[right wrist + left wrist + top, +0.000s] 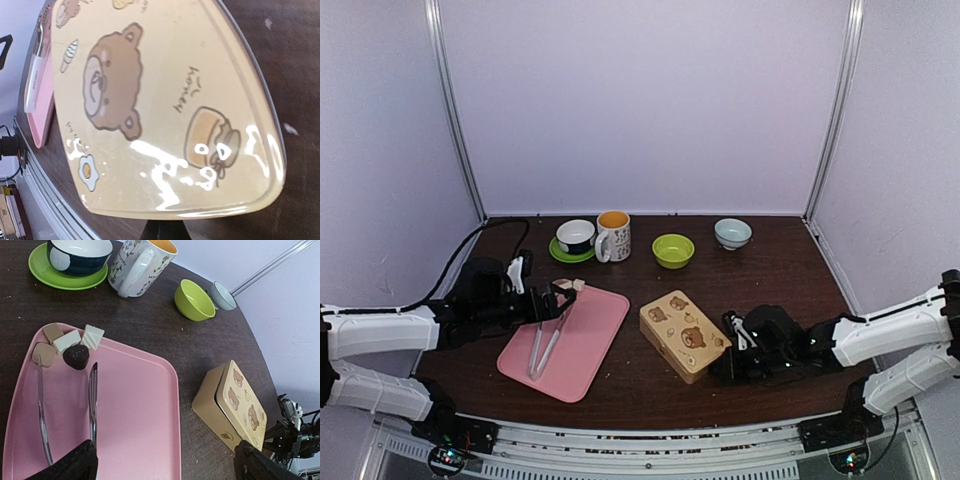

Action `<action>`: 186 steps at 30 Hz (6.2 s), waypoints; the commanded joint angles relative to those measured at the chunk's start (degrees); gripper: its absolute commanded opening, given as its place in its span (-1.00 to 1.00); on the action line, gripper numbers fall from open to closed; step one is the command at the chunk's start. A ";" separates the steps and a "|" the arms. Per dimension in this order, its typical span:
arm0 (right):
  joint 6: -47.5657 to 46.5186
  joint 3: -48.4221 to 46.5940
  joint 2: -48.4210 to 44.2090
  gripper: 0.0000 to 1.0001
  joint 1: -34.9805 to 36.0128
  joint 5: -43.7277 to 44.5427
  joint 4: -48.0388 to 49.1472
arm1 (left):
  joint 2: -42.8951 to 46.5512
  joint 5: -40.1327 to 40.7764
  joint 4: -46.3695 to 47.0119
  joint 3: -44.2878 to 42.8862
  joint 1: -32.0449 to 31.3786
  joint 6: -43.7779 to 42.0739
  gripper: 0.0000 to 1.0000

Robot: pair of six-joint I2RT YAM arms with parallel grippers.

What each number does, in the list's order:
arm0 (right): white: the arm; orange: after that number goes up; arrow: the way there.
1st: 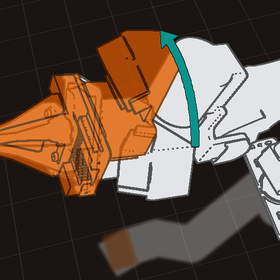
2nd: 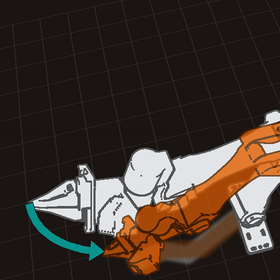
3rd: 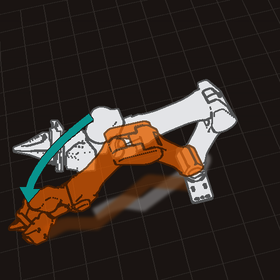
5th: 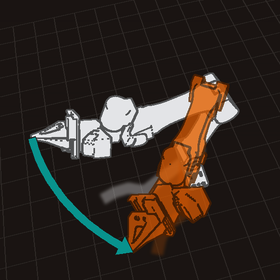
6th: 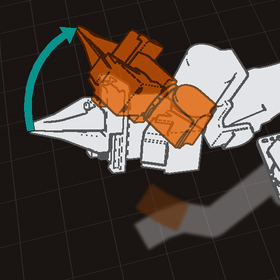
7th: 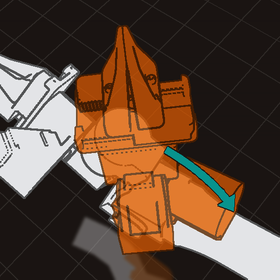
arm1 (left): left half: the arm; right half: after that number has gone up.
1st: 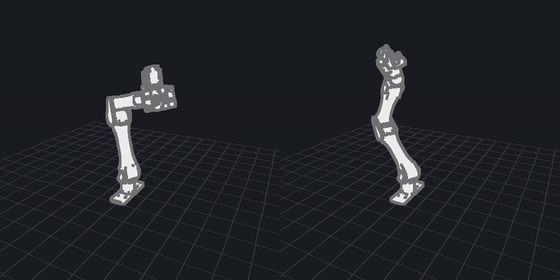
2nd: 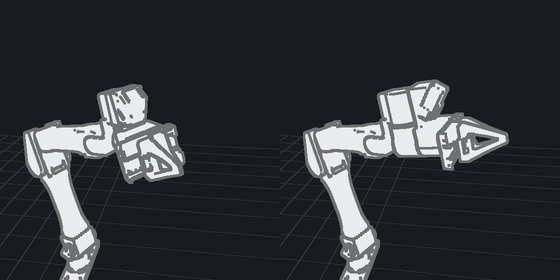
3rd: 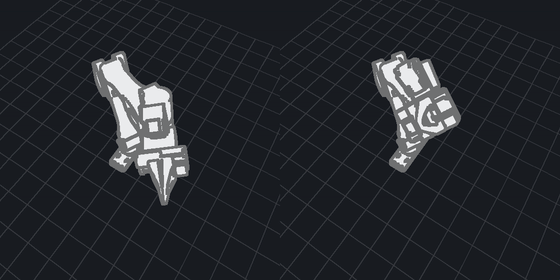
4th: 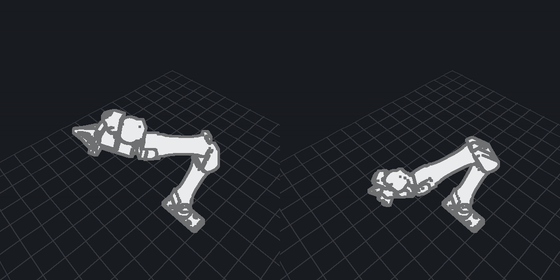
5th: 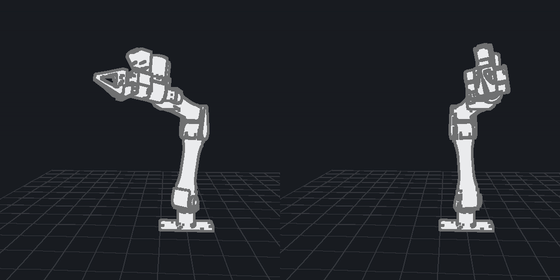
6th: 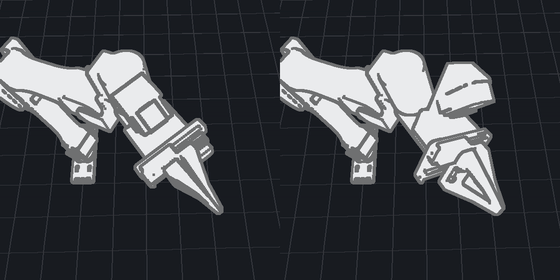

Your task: Pack the chocolate

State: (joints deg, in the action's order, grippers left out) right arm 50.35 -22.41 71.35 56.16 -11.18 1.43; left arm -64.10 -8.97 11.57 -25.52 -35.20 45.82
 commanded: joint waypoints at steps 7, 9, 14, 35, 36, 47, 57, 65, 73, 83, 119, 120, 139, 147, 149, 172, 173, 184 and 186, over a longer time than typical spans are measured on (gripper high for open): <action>-2.87 -21.50 22.45 -0.96 2.36 -1.38 11.88 | -4.12 -0.48 4.14 -0.50 -0.31 1.86 0.96; -3.68 -20.65 20.92 -0.86 2.33 -1.32 11.82 | -5.38 -1.29 5.00 -0.55 -0.63 2.35 0.96; -7.91 -18.35 14.45 -0.66 2.21 0.54 6.93 | -9.40 -2.41 6.15 -3.19 -3.17 2.31 0.95; -14.37 -24.72 17.17 0.53 -11.63 0.23 -0.76 | -29.26 -6.23 20.42 -12.22 -12.83 8.01 0.93; -13.90 -24.91 18.10 0.54 -11.67 -0.45 0.07 | -29.86 -6.44 21.09 -12.39 -12.87 8.31 0.92; -9.16 -21.60 20.64 0.44 -10.04 -7.35 8.05 | -34.07 -7.99 21.47 -15.18 -13.50 9.05 0.86; -4.87 -15.98 16.36 0.36 -5.87 -6.16 11.04 | -35.39 -8.52 17.39 -18.07 -13.49 8.21 0.81; -5.86 -18.47 15.81 0.20 -6.05 -1.99 7.50 | -36.82 -10.92 15.95 -20.17 -13.50 7.99 0.67; -5.96 -19.82 16.18 0.03 -6.03 -2.41 7.15 | -37.61 -11.70 15.84 -20.89 -13.50 8.61 0.63; -7.47 -21.94 16.81 -0.04 -6.12 -1.30 3.34 | -35.79 -12.03 16.66 -20.52 -13.50 8.83 0.49; -7.47 -23.67 18.76 0.00 -6.76 -4.74 3.95 | -37.36 -9.26 12.18 -21.79 -13.18 7.58 0.30; -7.58 -23.26 18.26 -0.02 -6.71 -4.87 4.35 | -37.46 -10.10 13.86 -21.58 -13.14 7.49 0.30; -7.32 -23.90 19.55 -0.08 -6.77 -7.13 4.28 | -33.39 -13.99 20.74 -18.27 -13.14 9.03 -0.23; -7.52 -23.67 17.93 -0.07 -6.70 -5.96 4.11 | -30.23 -15.56 19.96 -17.61 -13.14 9.59 -0.48; -7.70 -23.70 17.55 -0.07 -6.76 -5.95 4.00 | -29.84 -16.45 20.55 -17.57 -13.14 10.01 -0.49; -11.96 -25.09 12.53 0.01 -6.74 -4.32 2.94 | -22.74 -16.66 3.01 -25.13 -13.80 2.55 -0.81; -12.14 -25.46 12.39 0.01 -6.75 -4.23 2.62 | -21.70 -14.81 -1.02 -26.31 -13.95 0.82 -0.81; -12.19 -22.42 7.71 0.02 -6.89 1.86 3.08 | -19.12 8.23 -34.04 -40.28 -19.72 -14.40 -0.78; -11.22 -21.36 6.44 0.02 -7.45 3.70 2.73 | -20.45 9.68 -33.55 -40.39 -20.74 -14.48 -0.78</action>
State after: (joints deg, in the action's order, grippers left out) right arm 38.74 -46.04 80.71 49.36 -12.91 4.19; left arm -82.94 -7.40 -15.00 -64.60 -53.98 36.32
